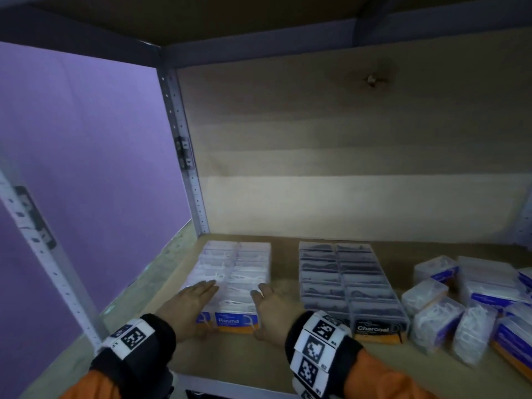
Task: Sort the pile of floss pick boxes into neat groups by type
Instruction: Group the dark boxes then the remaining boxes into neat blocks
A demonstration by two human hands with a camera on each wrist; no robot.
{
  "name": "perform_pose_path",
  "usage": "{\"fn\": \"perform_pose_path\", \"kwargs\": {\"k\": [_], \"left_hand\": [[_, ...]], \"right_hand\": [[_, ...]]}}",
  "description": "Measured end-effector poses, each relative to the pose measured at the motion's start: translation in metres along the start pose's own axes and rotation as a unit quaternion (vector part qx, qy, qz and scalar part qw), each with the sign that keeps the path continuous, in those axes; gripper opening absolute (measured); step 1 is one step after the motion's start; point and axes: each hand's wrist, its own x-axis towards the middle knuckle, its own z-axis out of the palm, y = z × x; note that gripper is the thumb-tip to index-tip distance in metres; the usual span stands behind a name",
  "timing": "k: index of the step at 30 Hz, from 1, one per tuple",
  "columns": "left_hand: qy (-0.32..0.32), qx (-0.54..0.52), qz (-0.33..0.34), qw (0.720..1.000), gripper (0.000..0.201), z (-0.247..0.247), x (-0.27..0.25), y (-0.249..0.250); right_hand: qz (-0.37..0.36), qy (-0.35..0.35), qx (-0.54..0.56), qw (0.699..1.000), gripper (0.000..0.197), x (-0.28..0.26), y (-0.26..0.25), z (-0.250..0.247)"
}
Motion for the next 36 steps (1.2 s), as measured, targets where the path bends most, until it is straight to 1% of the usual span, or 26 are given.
{"fn": "perform_pose_path", "kwargs": {"k": [5,8,10,13,16,21,25,32,36], "left_hand": [[-0.041,0.014,-0.05,0.998,0.108,0.005,0.009,-0.029],[-0.058,0.013,-0.066,0.996,0.112,0.004,0.015,-0.037],[-0.068,0.01,-0.07,0.995,0.112,0.004,0.018,-0.039],[-0.07,-0.003,-0.07,0.995,0.11,0.004,0.019,-0.041],[-0.066,-0.031,-0.067,0.995,0.106,0.005,0.018,-0.042],[-0.051,-0.041,-0.061,0.996,0.095,0.006,0.013,-0.041],[-0.048,-0.044,-0.06,0.996,0.088,0.009,0.008,-0.039],[-0.044,-0.04,-0.086,0.995,0.085,0.016,0.007,-0.034],[-0.046,-0.035,-0.09,0.994,0.085,0.017,0.007,-0.032]], "right_hand": [[0.015,-0.042,-0.042,0.998,0.086,0.03,-0.018,0.006],[0.034,-0.066,-0.051,0.996,0.09,0.041,-0.022,0.011],[0.041,-0.072,-0.044,0.996,0.083,0.046,-0.023,0.013],[0.04,-0.065,-0.035,0.996,0.066,0.05,-0.023,0.016],[0.036,-0.063,-0.037,0.997,0.061,0.05,-0.021,0.018],[0.04,-0.064,-0.039,0.996,0.059,0.052,-0.02,0.021],[0.039,-0.052,-0.036,0.997,0.06,0.052,-0.02,0.026],[0.035,-0.036,-0.017,0.999,0.06,0.051,-0.016,0.032],[0.037,-0.035,-0.014,0.999,0.06,0.051,-0.016,0.032]]}}
